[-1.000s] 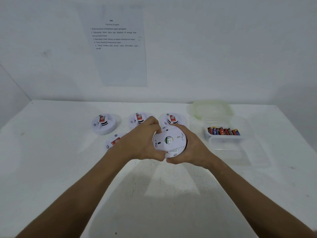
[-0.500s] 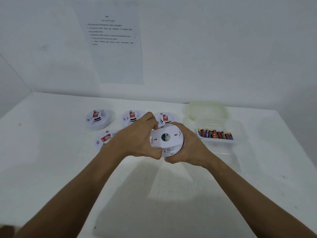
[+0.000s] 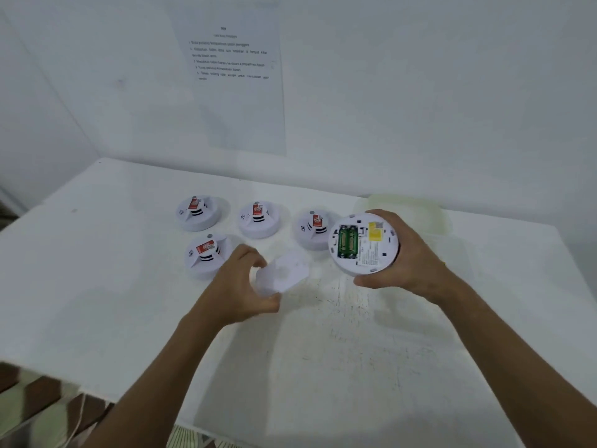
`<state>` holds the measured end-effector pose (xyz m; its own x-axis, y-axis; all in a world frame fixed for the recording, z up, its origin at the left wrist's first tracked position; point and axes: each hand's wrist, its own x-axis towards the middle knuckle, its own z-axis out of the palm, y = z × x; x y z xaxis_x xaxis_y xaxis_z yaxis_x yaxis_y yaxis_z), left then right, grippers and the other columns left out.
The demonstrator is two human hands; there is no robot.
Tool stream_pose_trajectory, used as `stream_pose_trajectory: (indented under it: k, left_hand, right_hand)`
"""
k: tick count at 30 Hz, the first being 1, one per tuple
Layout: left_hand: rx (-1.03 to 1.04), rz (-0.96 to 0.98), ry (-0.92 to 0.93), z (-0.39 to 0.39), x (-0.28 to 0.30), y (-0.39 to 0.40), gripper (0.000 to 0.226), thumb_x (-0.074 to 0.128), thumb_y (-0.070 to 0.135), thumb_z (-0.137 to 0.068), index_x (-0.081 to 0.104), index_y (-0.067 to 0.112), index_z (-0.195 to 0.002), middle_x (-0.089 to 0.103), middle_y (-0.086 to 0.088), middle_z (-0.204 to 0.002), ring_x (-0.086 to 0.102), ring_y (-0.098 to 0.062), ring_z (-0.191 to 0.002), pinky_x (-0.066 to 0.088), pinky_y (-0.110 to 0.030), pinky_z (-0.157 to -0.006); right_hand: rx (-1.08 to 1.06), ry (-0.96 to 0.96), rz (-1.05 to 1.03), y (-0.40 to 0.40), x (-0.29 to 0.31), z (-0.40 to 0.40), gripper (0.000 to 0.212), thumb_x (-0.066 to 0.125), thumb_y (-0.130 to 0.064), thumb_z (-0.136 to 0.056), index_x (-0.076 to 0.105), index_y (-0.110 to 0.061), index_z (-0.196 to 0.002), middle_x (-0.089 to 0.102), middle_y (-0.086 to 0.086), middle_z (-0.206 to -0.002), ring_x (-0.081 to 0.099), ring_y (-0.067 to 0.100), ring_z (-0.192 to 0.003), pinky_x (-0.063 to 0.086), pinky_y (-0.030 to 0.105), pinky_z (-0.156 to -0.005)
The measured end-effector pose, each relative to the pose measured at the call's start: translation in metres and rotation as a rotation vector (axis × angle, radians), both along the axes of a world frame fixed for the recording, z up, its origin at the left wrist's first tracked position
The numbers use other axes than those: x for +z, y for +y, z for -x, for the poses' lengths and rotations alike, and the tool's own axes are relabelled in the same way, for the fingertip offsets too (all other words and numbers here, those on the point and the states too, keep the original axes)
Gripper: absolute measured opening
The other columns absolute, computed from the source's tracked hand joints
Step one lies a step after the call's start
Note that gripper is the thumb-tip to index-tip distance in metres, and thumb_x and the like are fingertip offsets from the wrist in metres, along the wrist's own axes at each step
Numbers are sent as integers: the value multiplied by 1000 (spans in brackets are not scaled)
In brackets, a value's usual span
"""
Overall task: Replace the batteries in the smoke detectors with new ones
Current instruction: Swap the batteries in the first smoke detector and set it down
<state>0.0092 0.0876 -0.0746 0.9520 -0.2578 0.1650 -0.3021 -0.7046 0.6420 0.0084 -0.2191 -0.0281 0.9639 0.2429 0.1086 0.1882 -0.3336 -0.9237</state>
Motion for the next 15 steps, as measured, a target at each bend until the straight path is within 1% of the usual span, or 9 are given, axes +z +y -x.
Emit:
stream_pose_trajectory:
  k: [2,4,6,7,8,10,12,13,15]
  left_hand:
    - [11,-144,94,4,-17,0,59,71,56,-47,55,20,-91,47,8,-95,50,-10,-82,49,-29,-71]
    - [-18,-267,119,5,-27,-3,61,69,62,-47,55,21,-90,46,8,-95,47,-12,-81,46,-27,-71]
    - [-54,-325,130,5,-26,-7,67,67,66,-50,57,21,-99,46,8,-101,47,-12,-88,45,-26,-77]
    - [-68,-316,139,6,-20,-10,70,68,65,-53,57,21,-107,47,8,-108,48,-11,-95,45,-27,-82]
    - [-71,-259,143,6,-11,-14,70,70,61,-59,56,22,-115,48,9,-115,48,-9,-101,45,-27,-87]
    - [-58,-57,71,8,14,-25,62,71,47,-71,56,22,-125,55,10,-121,51,-3,-105,46,-25,-92]
    - [-91,101,3,8,43,-41,56,69,39,-75,56,24,-128,60,14,-118,55,2,-103,48,-17,-87]
    - [-137,118,-2,7,56,-50,55,70,36,-76,56,26,-129,60,16,-118,57,2,-101,48,-14,-84]
    - [-232,56,12,3,75,-64,51,73,29,-78,57,27,-127,62,16,-117,59,0,-96,49,-11,-77]
  right_hand:
    - [30,10,19,-4,1,2,98,94,-14,-46,47,-24,-132,59,-10,-123,58,5,-112,54,20,-85]
    - [64,24,32,-4,-1,3,99,94,-15,-47,46,-24,-133,58,-10,-122,58,6,-113,53,19,-85]
    - [96,33,39,-1,-3,3,97,92,-13,-48,46,-26,-133,58,-13,-121,58,6,-114,53,20,-86]
    - [114,36,45,1,-4,4,96,92,-13,-49,47,-29,-132,58,-15,-121,58,6,-114,53,20,-86]
    - [130,38,56,3,-5,4,94,91,-13,-49,47,-32,-131,58,-17,-121,57,5,-115,53,20,-87]
    - [144,38,68,6,-6,5,93,91,-14,-50,47,-34,-130,58,-17,-121,57,5,-115,53,22,-89]
    - [127,31,59,8,-7,5,94,92,-15,-50,47,-33,-130,59,-16,-120,58,6,-114,54,24,-88]
    - [112,25,51,8,-7,5,94,93,-16,-49,47,-32,-130,59,-16,-119,59,7,-113,55,25,-87]
    - [85,15,40,8,-7,7,97,94,-18,-46,46,-31,-129,60,-19,-116,60,7,-110,55,26,-86]
